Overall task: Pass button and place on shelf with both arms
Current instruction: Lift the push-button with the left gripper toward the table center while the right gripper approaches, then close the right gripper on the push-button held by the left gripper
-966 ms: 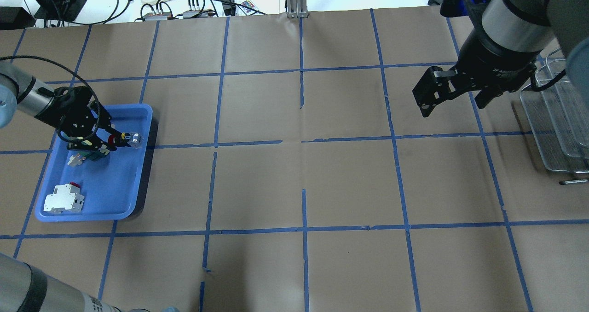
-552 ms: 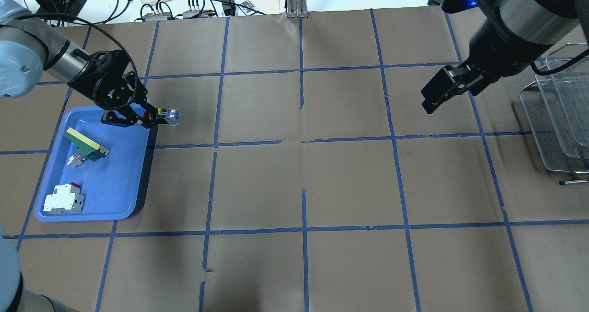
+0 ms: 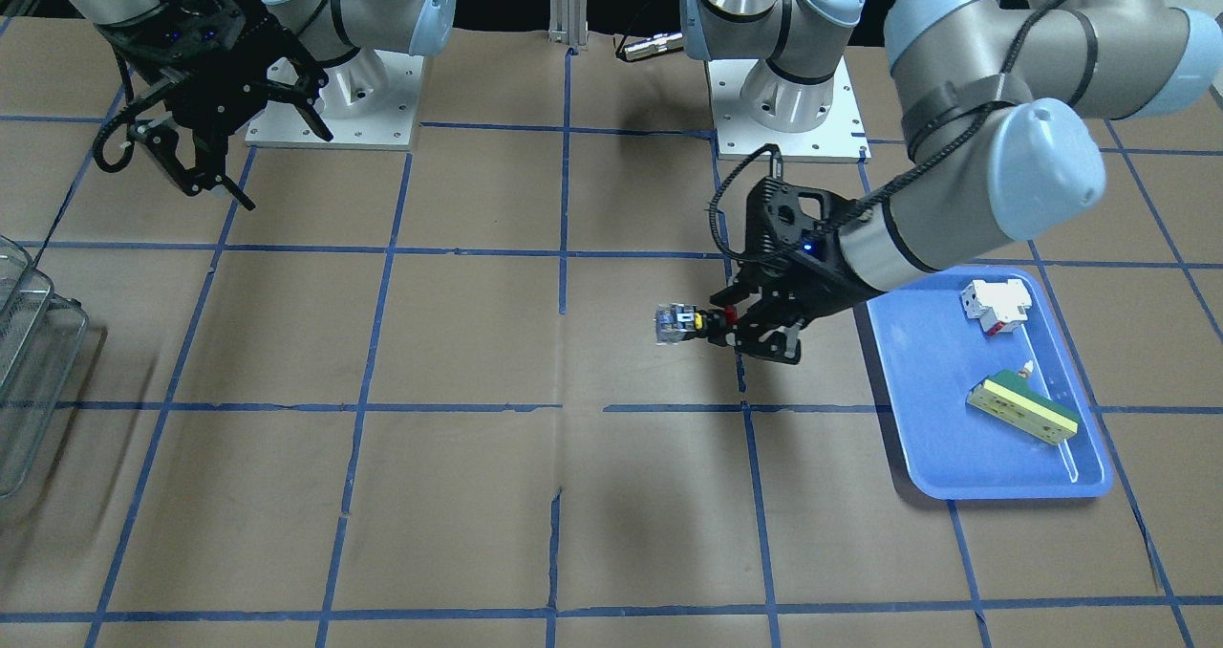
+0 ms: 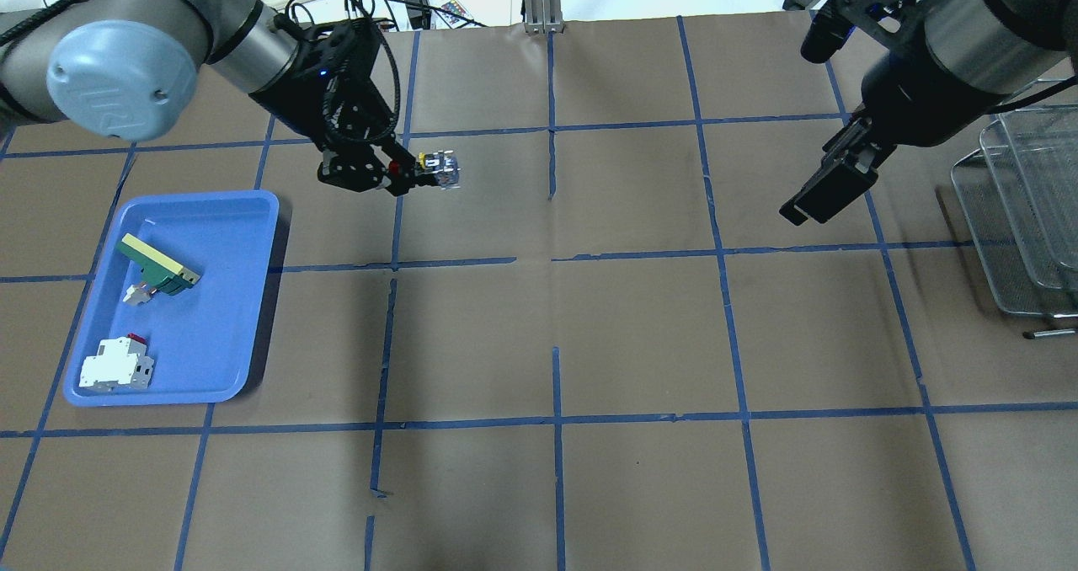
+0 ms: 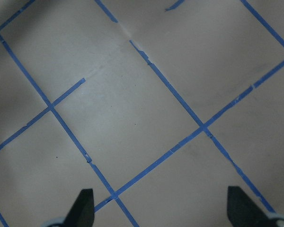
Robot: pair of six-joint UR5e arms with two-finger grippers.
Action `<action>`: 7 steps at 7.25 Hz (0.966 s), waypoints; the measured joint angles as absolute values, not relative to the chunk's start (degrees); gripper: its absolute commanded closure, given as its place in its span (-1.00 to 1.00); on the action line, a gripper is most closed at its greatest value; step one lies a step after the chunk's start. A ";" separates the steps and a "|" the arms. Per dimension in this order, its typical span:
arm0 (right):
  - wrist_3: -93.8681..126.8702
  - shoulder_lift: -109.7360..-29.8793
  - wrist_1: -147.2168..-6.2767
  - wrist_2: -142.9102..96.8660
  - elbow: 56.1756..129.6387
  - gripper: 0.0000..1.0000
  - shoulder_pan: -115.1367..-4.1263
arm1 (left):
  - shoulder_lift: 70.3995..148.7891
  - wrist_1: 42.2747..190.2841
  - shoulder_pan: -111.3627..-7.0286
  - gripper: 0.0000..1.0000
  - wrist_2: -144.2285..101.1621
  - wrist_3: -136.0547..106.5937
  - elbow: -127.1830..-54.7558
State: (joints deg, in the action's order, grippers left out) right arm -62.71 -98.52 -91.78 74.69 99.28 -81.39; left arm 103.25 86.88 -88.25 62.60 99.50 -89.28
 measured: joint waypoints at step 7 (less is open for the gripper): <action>-85.08 -93.58 -93.36 55.14 101.19 -1.00 -78.73 | 100.20 83.79 -103.39 1.00 56.58 81.19 -87.29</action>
